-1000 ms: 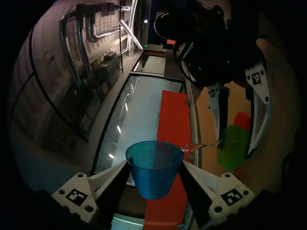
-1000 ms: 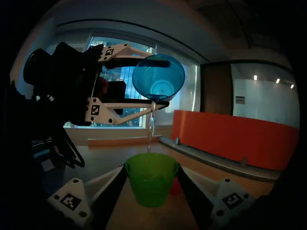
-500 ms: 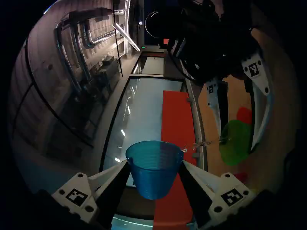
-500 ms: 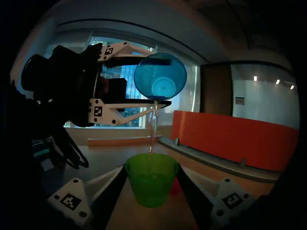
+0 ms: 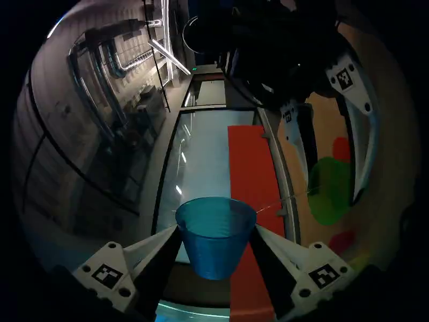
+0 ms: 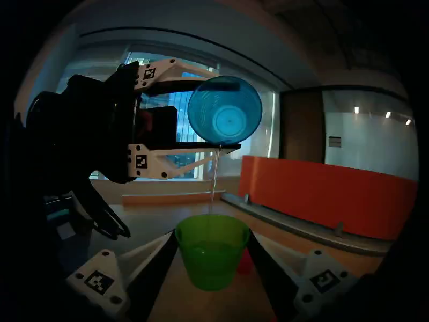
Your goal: Pour water
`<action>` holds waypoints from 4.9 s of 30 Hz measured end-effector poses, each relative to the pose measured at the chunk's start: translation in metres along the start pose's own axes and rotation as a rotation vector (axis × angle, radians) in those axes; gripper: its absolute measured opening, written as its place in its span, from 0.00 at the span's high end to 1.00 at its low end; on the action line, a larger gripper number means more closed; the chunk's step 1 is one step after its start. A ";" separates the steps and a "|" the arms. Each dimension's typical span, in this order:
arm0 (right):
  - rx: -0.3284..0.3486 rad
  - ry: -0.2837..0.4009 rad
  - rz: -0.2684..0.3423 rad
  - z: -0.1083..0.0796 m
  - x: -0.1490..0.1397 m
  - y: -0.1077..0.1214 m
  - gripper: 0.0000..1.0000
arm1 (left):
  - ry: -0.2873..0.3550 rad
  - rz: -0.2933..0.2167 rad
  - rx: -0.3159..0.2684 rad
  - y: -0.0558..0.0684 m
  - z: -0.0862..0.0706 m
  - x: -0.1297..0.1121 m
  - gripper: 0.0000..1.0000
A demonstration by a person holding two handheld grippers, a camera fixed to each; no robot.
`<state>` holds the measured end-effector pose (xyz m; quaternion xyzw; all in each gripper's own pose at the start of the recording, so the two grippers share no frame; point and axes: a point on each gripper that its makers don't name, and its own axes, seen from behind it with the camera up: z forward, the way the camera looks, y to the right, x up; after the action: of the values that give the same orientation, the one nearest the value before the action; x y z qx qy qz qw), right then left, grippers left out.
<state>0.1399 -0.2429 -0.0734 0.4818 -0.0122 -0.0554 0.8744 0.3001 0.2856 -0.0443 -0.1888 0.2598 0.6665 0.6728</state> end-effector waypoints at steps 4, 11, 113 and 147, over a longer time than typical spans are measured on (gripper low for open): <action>0.000 0.000 0.000 0.000 0.000 0.000 0.09 | 0.001 0.020 0.003 0.003 -0.001 0.000 0.16; 0.002 0.001 0.000 0.003 0.002 -0.001 0.09 | 0.001 0.024 0.007 0.003 -0.003 -0.001 0.17; -0.048 -0.027 0.009 -0.007 0.009 0.013 0.09 | -0.104 -1.562 -0.148 0.089 -0.025 -0.104 0.17; -0.057 -0.138 0.027 -0.016 -0.040 0.031 0.09 | -0.222 -1.545 -0.319 0.200 -0.053 -0.101 0.16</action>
<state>0.1036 -0.2092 -0.0546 0.4517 -0.0774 -0.0768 0.8855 0.0980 0.1810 -0.0066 -0.3423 -0.1116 0.0556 0.9313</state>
